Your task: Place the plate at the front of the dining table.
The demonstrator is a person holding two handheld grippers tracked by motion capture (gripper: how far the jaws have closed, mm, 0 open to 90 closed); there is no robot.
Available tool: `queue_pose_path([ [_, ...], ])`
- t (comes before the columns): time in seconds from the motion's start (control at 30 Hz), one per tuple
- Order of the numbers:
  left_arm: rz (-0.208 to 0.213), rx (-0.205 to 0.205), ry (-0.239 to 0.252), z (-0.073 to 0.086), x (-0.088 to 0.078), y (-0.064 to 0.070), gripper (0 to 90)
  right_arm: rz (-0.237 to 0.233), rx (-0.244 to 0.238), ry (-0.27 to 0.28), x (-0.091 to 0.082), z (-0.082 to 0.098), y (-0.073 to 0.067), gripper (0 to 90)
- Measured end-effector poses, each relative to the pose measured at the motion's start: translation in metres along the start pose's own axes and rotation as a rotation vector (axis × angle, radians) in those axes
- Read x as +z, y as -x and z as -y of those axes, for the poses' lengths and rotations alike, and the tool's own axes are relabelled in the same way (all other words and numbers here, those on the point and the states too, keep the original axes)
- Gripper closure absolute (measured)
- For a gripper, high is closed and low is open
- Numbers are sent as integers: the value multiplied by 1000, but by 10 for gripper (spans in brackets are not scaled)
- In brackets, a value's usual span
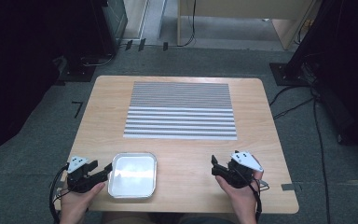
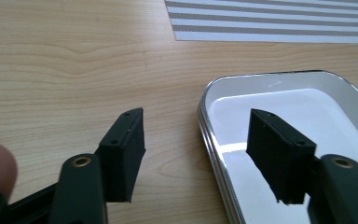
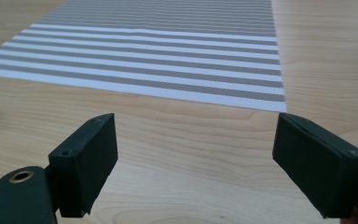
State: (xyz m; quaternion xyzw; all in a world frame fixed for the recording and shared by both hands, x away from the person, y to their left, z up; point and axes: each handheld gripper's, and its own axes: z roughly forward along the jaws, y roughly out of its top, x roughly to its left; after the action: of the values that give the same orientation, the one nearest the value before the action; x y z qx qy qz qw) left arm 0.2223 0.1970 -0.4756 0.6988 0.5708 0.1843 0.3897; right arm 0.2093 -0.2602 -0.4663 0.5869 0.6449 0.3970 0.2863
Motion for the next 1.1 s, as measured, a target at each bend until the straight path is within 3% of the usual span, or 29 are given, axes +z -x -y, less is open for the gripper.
queue_pose_path([
  [0.33, 24, 4, -24, 2, 1, 8, 532, -36, -18, 14, 3, 0, -25, 168],
  [0.37, 25, 11, -28, 3, 0, 9, 578, -48, -25, 20, 3, 0, -31, 178],
  [0.7, -7, 38, -47, 7, 2, 13, 642, -73, -44, 9, 8, 1, -49, 268],
  [1.0, 8, 0, -42, 8, 2, 10, 659, -123, -48, 32, 12, 3, -66, 408],
  [1.1, 27, -36, -38, 6, -1, 7, 663, -115, -56, 49, 13, 4, -72, 442],
])
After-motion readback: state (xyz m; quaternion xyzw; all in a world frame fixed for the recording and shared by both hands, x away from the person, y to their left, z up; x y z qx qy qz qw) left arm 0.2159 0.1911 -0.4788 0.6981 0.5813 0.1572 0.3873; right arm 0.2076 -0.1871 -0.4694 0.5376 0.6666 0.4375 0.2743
